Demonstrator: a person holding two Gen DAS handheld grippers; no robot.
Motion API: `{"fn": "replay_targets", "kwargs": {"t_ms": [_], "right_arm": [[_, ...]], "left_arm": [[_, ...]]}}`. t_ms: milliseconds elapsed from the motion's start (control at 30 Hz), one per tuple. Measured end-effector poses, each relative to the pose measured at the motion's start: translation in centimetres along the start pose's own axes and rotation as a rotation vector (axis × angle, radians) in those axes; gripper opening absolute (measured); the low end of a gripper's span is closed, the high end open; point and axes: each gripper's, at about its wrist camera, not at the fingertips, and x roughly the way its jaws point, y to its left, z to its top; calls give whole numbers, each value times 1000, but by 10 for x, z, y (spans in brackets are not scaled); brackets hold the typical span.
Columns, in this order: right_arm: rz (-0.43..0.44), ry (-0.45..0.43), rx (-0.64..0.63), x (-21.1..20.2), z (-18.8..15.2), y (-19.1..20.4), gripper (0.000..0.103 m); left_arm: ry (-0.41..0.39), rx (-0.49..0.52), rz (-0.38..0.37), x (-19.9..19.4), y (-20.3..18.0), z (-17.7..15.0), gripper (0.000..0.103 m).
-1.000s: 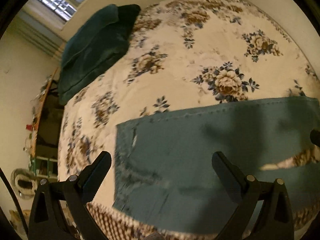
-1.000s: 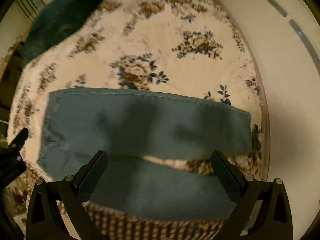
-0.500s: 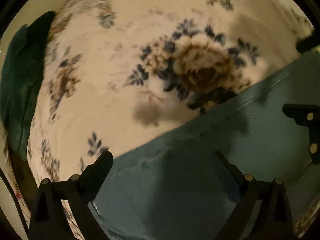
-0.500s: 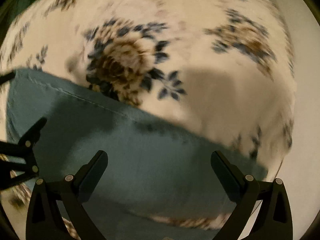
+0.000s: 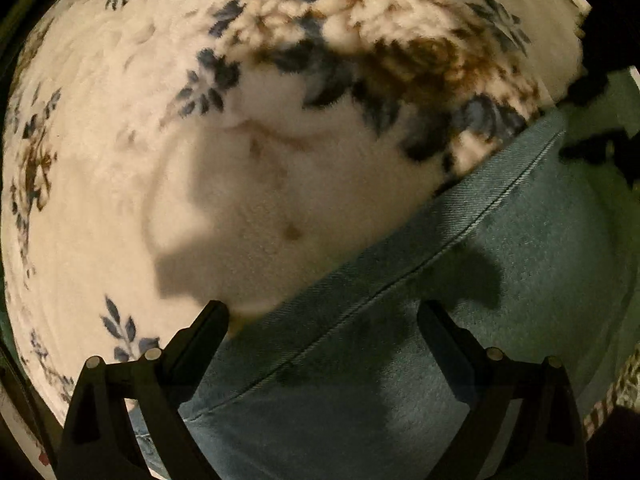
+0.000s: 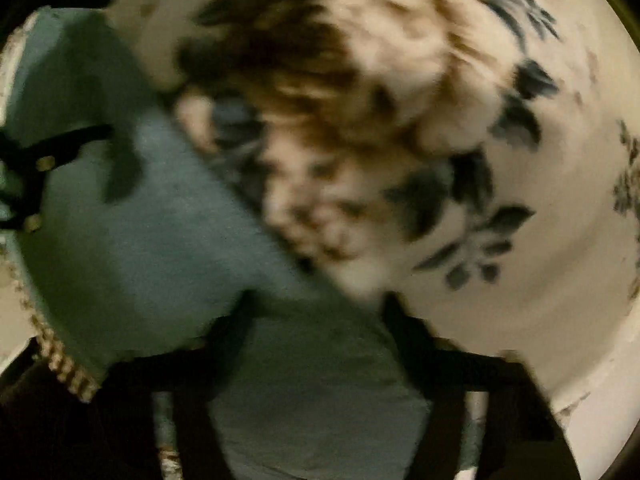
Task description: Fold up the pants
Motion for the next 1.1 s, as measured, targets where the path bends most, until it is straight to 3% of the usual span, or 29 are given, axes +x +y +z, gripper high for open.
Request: {"fn": "replay_targets", "kwargs": {"t_ms": [67,133,267,300,333,433,633,800,933,1100], "right_arm": [[-47,-27,-37,-7,-16,10,10],[18,-60,-30,-17,-37,16,7],[68,-161,-17,-40,-76,30,5],[74,-180,-7,-46,-83,31,5],[74,-203,5,-52,-91,35,5],[82,-233,20,-63,-99,44,5],[51,-273,83,-73,-112,65,5],[107,-349,179,-93,-157,93,5],[189,-350,249,-93,-202,125,5],[265,-268,320,-41,-240,176,5]], "left_arm": [[6,32,-5,-2,0,-3,98],[12,63,-4,-2,2,-7,98],[12,132,4,-7,-11,-19,97],[2,142,3,-10,-13,-21,88],[0,144,-13,-11,-18,-21,65],[-26,124,-97,-24,-30,-27,17],[-171,-21,-52,-79,-42,-73,10],[-230,-294,-159,-134,-66,-156,9],[-210,-470,-224,-127,-100,-188,9],[-89,-609,-271,-71,-139,-246,9]]}}
